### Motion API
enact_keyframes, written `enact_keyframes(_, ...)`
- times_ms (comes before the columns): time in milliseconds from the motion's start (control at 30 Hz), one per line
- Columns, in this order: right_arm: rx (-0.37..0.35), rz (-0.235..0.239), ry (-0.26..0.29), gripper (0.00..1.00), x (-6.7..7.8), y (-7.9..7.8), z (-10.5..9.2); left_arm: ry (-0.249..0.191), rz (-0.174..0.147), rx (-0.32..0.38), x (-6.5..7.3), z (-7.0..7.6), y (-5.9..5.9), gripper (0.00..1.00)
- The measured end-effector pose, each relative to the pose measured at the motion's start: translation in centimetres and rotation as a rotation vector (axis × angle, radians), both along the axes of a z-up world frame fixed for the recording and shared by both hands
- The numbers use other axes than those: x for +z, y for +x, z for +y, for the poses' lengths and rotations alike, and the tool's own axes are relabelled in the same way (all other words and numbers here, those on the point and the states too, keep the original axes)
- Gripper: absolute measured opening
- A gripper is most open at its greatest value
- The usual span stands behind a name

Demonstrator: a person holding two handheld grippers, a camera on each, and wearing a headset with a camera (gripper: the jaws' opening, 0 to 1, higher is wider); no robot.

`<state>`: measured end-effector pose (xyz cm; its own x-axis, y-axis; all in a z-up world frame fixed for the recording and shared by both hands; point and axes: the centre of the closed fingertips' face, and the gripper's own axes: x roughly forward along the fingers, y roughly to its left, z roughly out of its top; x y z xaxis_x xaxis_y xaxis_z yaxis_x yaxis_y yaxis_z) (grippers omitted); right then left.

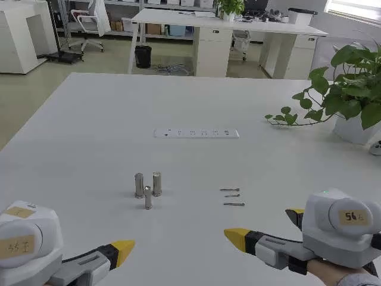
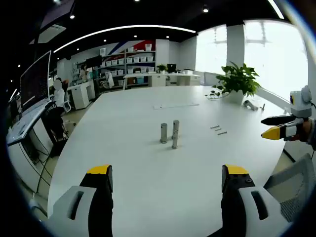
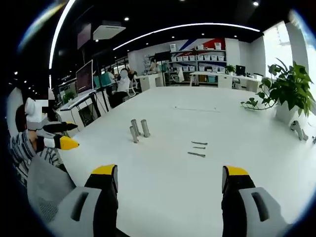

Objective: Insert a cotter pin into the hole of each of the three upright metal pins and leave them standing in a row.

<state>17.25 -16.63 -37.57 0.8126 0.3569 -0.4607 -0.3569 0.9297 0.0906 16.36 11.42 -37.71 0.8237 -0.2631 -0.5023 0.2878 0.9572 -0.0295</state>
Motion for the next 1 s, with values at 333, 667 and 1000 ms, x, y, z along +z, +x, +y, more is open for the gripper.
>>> enact_keyframes(333, -0.002, 0.007, -0.006, 0.82, -0.01, -0.09, -0.16, 0.002, -0.002, -0.003, 0.2, 0.02, -0.17, 0.85)
enact_keyframes(667, -0.005, 0.009, 0.003, 0.81, 0.12, -0.02, -0.16, 0.002, 0.0, -0.01, 0.13, 0.04, -0.12, 0.83)
enact_keyframes(1000, -0.015, -0.008, 0.034, 0.81, 0.81, 0.01, -0.25, 0.011, -0.005, -0.022, 0.19, -0.06, -0.02, 0.82)
